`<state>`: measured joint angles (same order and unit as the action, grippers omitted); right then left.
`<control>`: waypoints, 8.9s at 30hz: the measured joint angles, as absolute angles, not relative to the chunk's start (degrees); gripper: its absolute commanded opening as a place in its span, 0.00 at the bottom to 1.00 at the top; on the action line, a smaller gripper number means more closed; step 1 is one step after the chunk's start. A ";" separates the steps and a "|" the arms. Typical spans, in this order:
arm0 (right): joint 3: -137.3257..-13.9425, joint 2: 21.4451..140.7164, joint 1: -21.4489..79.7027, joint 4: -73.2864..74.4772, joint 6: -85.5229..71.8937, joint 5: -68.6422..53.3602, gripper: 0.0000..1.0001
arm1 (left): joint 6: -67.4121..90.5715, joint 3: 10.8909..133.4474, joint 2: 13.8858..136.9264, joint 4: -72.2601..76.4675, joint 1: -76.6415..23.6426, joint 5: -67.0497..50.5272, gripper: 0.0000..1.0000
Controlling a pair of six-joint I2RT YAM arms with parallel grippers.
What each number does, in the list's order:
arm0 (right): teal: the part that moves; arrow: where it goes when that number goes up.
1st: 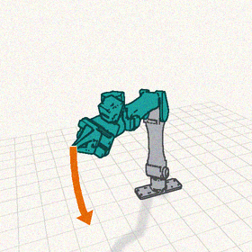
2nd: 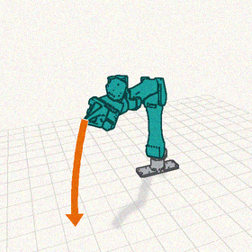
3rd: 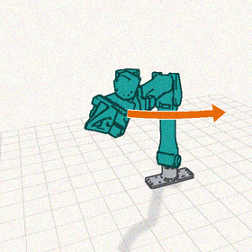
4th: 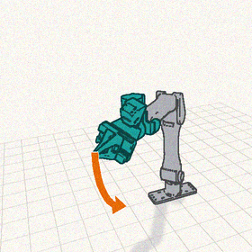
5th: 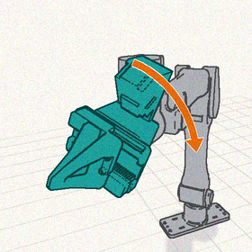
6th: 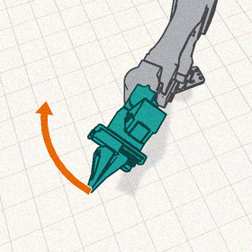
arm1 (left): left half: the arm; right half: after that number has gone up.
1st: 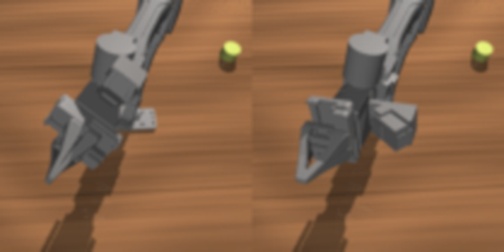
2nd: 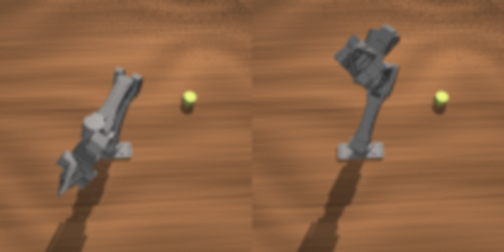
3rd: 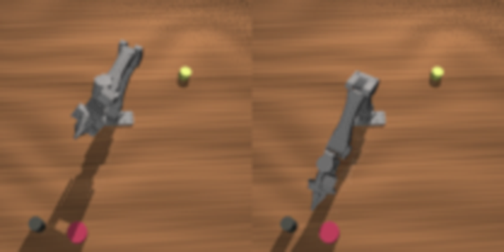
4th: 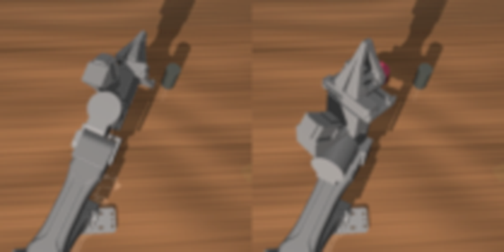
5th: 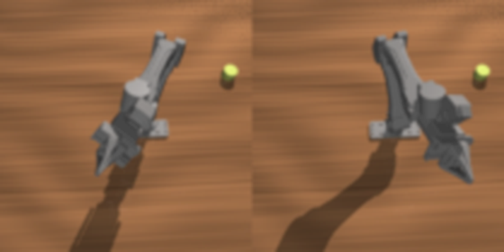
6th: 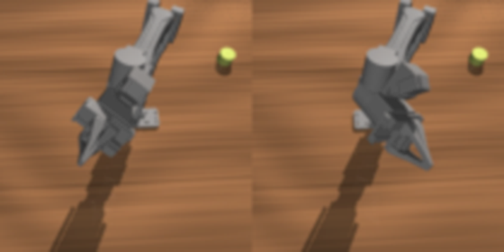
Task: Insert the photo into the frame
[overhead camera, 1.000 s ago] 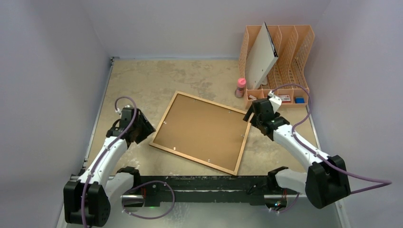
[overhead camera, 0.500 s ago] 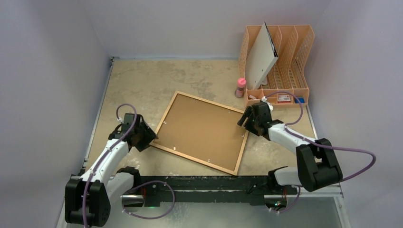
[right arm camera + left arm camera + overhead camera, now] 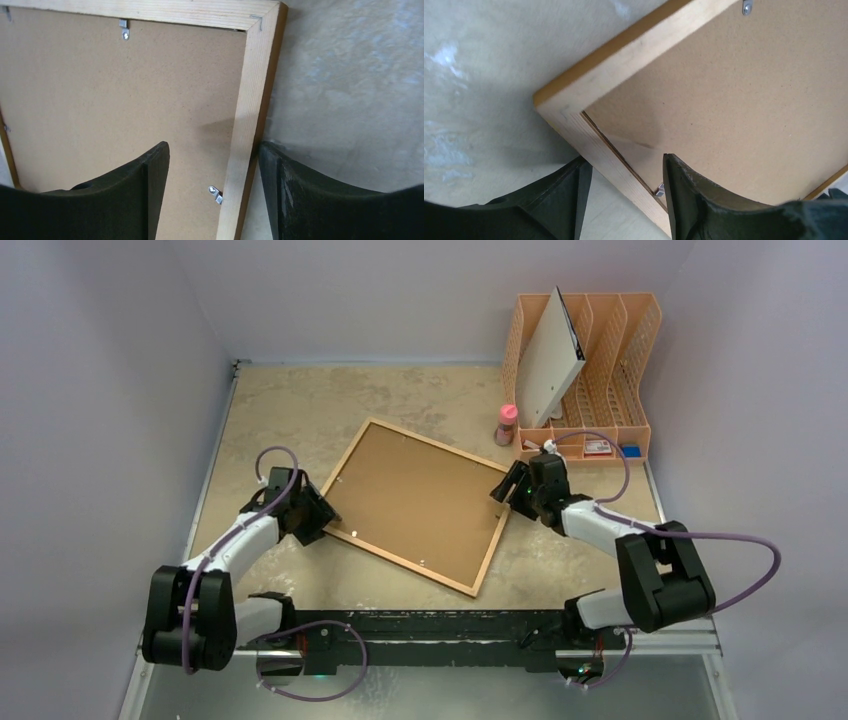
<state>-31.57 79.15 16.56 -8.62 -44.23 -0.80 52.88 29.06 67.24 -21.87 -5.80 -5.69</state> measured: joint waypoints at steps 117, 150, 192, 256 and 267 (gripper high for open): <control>-94.21 115.81 65.80 17.28 -11.18 9.93 0.00 | 58.94 24.08 50.22 -13.41 -3.03 4.08 0.74; -100.66 112.99 63.35 23.35 -7.90 7.11 0.61 | 67.48 21.41 50.43 3.46 -3.14 -6.11 0.12; -98.56 112.18 78.32 31.09 5.23 51.59 0.43 | 68.34 44.80 58.17 -19.88 -3.05 -13.17 0.09; -103.44 98.70 31.70 22.85 -18.96 1.19 0.00 | 46.02 58.22 55.96 -33.80 -3.07 6.31 0.74; -82.59 93.93 22.46 3.42 -33.19 -12.27 0.00 | 50.04 44.60 63.02 -24.64 -3.07 -1.56 0.74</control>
<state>-82.59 93.93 22.46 3.42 -33.19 -12.27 50.04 44.60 63.02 -24.64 -3.07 -1.56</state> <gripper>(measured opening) 0.277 0.740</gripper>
